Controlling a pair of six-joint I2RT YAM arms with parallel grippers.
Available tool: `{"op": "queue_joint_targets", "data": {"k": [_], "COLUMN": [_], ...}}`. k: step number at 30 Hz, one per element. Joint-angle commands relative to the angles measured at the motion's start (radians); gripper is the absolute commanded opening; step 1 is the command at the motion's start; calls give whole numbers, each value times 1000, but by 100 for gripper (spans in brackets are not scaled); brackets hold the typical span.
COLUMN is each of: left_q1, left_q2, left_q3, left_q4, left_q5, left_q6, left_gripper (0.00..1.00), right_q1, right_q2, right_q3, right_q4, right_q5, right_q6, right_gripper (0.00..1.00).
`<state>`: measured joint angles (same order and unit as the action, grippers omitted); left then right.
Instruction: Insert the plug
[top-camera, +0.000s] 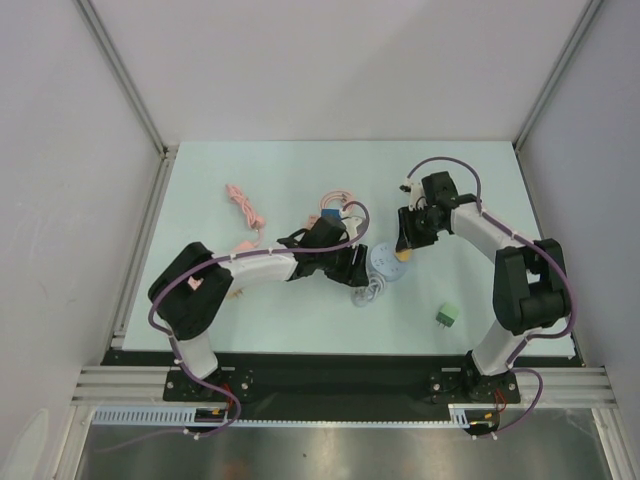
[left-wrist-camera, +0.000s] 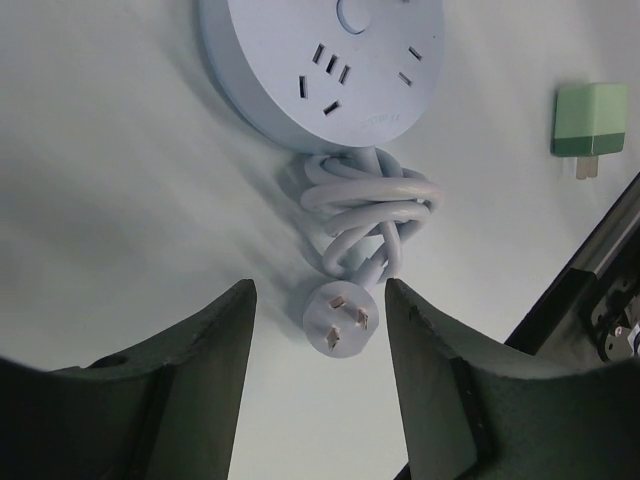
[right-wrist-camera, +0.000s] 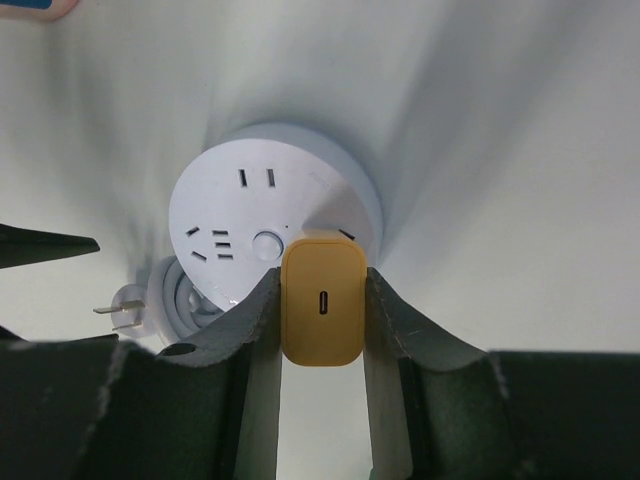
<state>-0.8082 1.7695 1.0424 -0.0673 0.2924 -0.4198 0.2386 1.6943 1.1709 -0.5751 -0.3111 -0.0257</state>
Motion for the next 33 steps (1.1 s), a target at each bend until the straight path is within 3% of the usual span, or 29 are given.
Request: {"op": "queue_joint_targets", "data": {"k": [1, 33], "left_q1": [7, 24], "left_q2": [11, 5], "left_q3": [-5, -1], "left_q4": [41, 34], "left_q5": [-15, -19], "left_q6": [-11, -7], "left_gripper": [60, 58], "right_q1": [11, 39], "right_q2": [-38, -35], "right_q3": [-13, -48], "right_q4": [31, 123], "right_q5": [33, 53], "right_q6": [9, -5], "right_gripper": [0, 0]}}
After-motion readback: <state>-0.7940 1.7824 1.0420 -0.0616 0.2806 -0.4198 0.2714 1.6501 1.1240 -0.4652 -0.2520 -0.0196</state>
